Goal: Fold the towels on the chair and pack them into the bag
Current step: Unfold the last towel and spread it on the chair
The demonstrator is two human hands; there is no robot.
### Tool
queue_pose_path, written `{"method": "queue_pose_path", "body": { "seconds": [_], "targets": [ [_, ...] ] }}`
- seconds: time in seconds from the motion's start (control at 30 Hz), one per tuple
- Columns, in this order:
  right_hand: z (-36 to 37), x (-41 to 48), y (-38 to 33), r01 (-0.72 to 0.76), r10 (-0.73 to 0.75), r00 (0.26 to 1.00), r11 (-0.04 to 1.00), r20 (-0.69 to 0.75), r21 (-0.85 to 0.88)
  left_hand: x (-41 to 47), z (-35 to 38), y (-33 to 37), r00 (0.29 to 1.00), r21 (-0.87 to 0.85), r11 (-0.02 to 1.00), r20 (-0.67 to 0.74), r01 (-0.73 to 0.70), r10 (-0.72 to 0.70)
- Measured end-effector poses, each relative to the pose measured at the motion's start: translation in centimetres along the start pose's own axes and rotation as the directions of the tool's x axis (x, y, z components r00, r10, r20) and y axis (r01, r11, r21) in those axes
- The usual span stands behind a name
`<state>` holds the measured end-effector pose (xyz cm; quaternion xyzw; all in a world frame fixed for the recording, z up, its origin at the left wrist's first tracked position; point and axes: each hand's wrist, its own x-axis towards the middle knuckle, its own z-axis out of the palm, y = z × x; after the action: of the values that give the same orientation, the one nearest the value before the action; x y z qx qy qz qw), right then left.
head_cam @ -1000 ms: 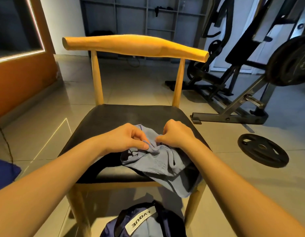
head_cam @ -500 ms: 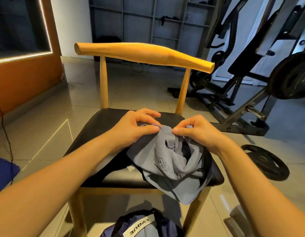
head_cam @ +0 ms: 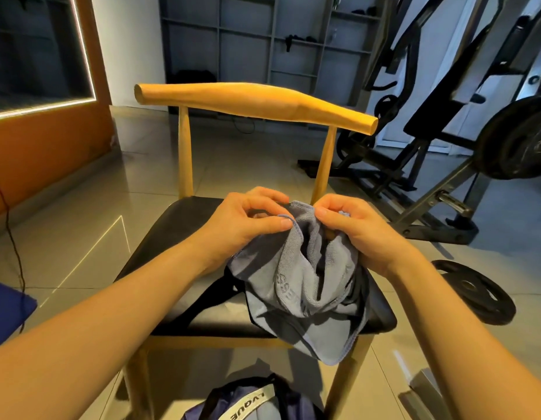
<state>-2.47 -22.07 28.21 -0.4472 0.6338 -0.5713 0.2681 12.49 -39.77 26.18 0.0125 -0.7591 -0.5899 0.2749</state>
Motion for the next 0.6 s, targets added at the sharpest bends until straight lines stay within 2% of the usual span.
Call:
{"method": "queue_pose_path", "body": {
  "seconds": [0.13,0.33,0.47,0.6],
  "targets": [
    [0.5,-0.1,-0.4,0.015,-0.015,0.998,1.000,0.066,0.006,-0.1,0.5,0.7,0.999,-0.184,0.982,0.042,0.041,-0.033],
    [0.7,0.0,-0.4,0.042,-0.042,0.999,0.999,0.026,0.013,0.2,1.1,0.6,0.991,-0.248,0.965,-0.084,0.082,-0.106],
    [0.6,0.0,-0.3,0.046,-0.046,0.999,0.999,0.022,-0.025,0.3,1.1,0.7,0.988,-0.289,0.954,-0.109,0.077,-0.112],
    [0.5,0.3,-0.6,0.054,-0.069,0.993,0.987,-0.100,-0.152,0.7,0.9,0.8,0.962,-0.252,0.964,-0.229,0.089,-0.149]
  ]
}}
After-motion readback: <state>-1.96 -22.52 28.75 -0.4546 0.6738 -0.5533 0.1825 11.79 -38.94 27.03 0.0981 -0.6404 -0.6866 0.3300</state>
